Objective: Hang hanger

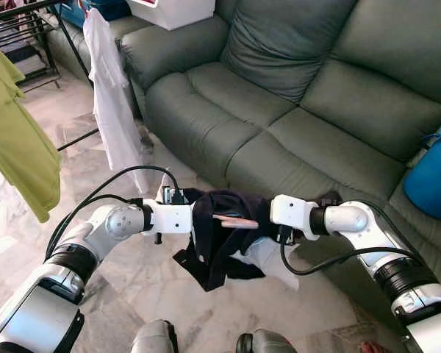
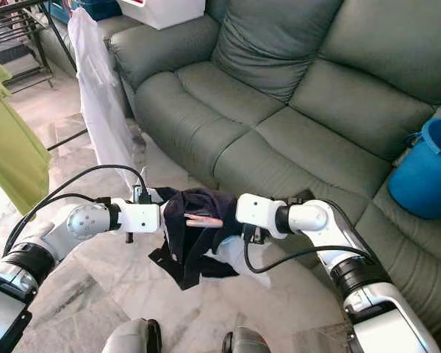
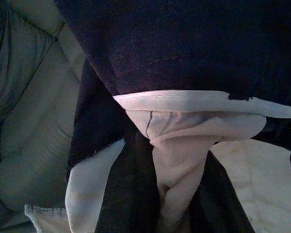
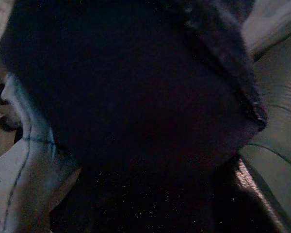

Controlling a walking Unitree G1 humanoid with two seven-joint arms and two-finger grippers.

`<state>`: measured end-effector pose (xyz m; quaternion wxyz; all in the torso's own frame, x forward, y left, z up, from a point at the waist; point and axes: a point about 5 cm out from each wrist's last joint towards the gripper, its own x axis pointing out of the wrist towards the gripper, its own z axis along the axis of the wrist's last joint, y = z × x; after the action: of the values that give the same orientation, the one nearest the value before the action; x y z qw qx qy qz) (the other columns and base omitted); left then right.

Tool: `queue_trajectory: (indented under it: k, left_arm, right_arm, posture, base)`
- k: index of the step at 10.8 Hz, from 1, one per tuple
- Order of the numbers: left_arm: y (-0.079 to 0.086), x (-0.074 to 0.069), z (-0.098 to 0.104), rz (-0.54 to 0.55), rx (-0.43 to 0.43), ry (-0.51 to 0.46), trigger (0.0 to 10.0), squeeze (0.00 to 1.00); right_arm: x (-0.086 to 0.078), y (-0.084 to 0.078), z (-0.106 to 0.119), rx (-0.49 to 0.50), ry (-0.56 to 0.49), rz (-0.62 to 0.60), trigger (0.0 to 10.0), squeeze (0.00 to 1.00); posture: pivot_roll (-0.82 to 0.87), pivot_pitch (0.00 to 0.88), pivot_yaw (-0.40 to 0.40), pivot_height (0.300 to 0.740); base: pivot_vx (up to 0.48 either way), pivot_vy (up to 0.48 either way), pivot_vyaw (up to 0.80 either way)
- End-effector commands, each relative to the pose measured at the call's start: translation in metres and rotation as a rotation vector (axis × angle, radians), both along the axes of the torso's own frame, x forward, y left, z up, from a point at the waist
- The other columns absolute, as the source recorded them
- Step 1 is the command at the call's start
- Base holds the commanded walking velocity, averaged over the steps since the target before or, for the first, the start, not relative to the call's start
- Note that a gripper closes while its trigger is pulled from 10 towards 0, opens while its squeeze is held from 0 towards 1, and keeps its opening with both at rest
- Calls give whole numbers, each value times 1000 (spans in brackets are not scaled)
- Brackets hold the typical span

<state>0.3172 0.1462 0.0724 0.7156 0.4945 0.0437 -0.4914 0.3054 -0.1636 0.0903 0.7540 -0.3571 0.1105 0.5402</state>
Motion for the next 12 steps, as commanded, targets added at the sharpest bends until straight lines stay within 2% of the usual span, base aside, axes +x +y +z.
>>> queue_trajectory:
  k: [1,7,8,9,10,12]
  left_arm:
    - [-6,4,9,-20,-21,-32,0,0]
    - [-3,5,8,7,-21,-36,0,0]
    - [-1,7,8,44,-38,-46,3686,0]
    - [2,9,8,90,-67,-51,9804,420]
    - [4,7,7,106,-78,-52,10000,1000]
    - [7,2,-1,118,-78,-44,10000,1000]
  right_arm:
    - [-2,0,-4,-10,8,18,0,0]
    - [-4,0,-7,27,9,-13,0,0]
    - [-4,-3,-7,48,-13,-65,0,0]
    - [-6,-8,-10,82,-36,-136,0,0]
    - [-12,-11,-14,101,-40,-173,0,0]
    - [-24,-15,-22,158,-53,-265,0,0]
  posture:
    - [-80,63,-30,740]
    - [-81,59,-33,740]
    - [-80,59,-37,740]
    - [-78,58,-39,740]
    - [-82,62,-42,740]
    - [-88,66,-40,740]
  base:
    - [0,0,0]
    - [0,0,0]
    - [0,0,0]
    - [0,0,0]
    - [0,0,0]
    - [0,0,0]
